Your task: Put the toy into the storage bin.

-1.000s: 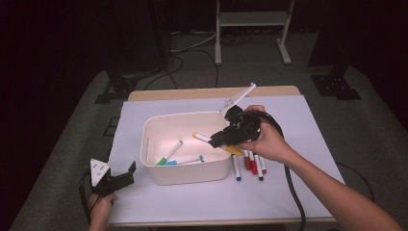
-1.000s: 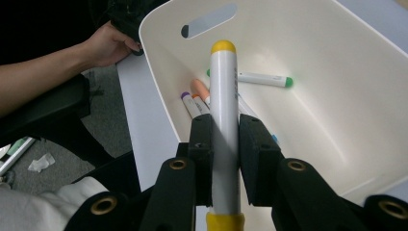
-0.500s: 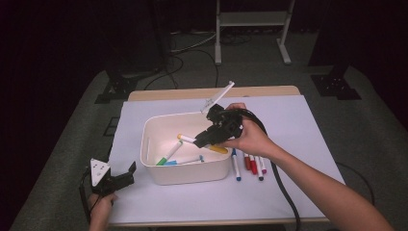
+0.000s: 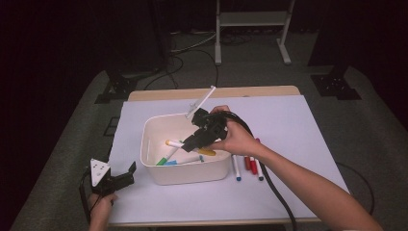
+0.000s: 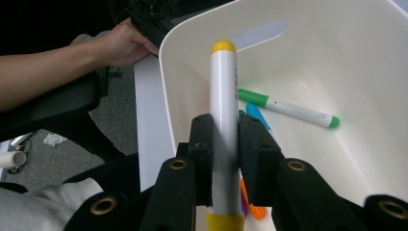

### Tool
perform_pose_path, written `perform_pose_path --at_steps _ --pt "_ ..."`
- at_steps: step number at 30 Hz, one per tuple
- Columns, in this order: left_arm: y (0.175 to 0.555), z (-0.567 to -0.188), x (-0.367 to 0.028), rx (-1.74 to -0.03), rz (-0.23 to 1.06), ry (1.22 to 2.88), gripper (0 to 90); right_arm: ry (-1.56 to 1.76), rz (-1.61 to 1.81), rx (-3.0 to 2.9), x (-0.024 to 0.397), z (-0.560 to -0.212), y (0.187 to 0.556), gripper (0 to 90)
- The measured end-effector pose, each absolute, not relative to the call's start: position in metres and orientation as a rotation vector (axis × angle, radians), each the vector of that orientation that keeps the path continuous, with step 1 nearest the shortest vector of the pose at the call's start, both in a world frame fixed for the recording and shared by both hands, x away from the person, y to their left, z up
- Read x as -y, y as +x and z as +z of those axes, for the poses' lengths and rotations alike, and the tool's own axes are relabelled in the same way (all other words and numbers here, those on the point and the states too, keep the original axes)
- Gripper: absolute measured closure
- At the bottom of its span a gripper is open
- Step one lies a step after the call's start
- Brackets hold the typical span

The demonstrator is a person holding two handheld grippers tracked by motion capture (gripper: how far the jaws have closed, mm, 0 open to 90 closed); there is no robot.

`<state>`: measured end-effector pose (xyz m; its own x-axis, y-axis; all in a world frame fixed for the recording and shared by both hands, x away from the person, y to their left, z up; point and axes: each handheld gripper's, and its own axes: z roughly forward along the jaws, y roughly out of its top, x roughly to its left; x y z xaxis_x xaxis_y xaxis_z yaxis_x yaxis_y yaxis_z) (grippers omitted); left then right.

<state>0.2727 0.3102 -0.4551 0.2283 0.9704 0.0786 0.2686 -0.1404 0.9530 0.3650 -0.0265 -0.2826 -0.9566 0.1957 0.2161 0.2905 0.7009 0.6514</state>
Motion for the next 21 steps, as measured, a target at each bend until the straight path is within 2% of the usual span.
perform_pose_path --at_steps 21 --pt "0.273 -0.455 -0.31 -1.191 0.973 1.597 0.0 -0.302 -0.973 2.786 -0.013 -0.315 0.376 75.4"
